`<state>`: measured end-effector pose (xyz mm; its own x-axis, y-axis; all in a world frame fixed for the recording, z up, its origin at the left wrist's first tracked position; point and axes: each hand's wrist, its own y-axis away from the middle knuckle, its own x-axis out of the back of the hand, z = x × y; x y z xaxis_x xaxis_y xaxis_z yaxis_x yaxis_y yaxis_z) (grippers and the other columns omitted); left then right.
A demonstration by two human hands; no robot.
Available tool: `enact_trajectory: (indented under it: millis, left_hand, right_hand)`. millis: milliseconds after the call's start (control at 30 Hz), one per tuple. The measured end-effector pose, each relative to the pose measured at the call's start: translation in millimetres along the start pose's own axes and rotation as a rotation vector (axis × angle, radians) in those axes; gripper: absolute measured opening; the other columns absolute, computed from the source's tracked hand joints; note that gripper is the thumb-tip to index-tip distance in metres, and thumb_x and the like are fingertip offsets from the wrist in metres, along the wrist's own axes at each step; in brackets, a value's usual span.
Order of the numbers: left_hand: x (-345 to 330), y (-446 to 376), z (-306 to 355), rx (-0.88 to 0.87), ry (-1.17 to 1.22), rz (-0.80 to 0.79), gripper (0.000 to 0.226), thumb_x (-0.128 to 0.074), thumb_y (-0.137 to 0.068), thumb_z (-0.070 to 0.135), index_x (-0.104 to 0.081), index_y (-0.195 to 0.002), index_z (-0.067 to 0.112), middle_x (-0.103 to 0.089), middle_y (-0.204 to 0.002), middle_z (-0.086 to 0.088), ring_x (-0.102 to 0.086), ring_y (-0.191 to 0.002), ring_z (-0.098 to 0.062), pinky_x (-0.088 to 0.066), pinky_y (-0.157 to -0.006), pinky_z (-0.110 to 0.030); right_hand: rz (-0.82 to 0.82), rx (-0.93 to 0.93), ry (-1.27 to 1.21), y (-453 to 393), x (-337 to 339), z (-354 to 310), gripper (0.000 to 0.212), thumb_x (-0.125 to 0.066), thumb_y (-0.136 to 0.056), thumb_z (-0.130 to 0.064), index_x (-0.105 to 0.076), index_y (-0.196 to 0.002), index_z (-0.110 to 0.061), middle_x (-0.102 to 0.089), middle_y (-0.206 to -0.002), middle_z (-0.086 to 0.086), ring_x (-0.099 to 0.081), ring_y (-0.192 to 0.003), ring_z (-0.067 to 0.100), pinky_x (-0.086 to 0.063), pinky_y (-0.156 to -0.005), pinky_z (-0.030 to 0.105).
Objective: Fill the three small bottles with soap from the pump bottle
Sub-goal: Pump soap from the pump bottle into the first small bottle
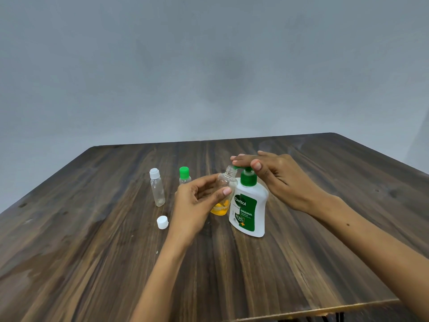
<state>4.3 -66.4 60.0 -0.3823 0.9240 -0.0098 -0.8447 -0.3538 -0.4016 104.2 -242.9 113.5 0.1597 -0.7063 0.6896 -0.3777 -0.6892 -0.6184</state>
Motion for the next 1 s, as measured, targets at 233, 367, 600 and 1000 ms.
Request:
enact_trajectory:
  millis: [233, 367, 600, 1000]
  left_hand:
    - [-3.4, 1.8, 4.3, -0.001, 0.008, -0.015, 0.046, -0.076, -0.066, 0.026, -0.069, -0.110, 0.015, -0.076, -0.099, 0.005, -0.071, -0.097, -0.009, -0.056, -0.085, -0.021]
    - [-2.4, 2.1, 4.4, -0.002, -0.003, -0.011, 0.048, -0.076, -0.067, 0.027, -0.069, -0.113, 0.013, -0.076, -0.101, 0.004, -0.071, -0.099, -0.010, -0.056, -0.087, -0.022]
    - [-2.6, 3.3, 5.2, 0.000, 0.003, 0.007, 0.048, -0.076, -0.066, 0.025, -0.070, -0.111, 0.011, -0.077, -0.099, 0.001, -0.072, -0.097, -0.011, -0.056, -0.084, -0.021]
    - [-2.1, 2.2, 8.4, -0.003, -0.027, -0.001, 0.050, -0.076, -0.067, 0.027, -0.070, -0.113, 0.011, -0.076, -0.103, -0.002, -0.071, -0.099, -0.012, -0.056, -0.088, -0.024]
  right_hand:
    - [-0.027, -0.009, 0.068, -1.7, 5.1, -1.0, 0.088, -0.007, -0.089, -0.075, -0.059, -0.131, -0.018, -0.058, -0.135, -0.005, -0.054, -0.124, 0.007, -0.032, -0.113, 0.038]
    - [-0.009, 0.001, 0.054, 4.5, -0.2, 3.2, 0.081, -0.012, -0.093, -0.071, -0.060, -0.130, -0.018, -0.057, -0.136, -0.006, -0.050, -0.128, 0.006, -0.034, -0.113, 0.040]
    - [-0.013, -0.002, 0.057, 1.5, 1.7, -0.1, 0.083, -0.010, -0.092, -0.072, -0.060, -0.130, -0.018, -0.056, -0.137, -0.007, -0.045, -0.131, 0.002, -0.030, -0.115, 0.037]
    - [-0.024, -0.011, 0.086, 1.4, 2.1, -1.1, 0.082, -0.008, -0.091, -0.073, -0.057, -0.133, -0.021, -0.051, -0.141, -0.012, -0.042, -0.133, -0.001, -0.029, -0.115, 0.036]
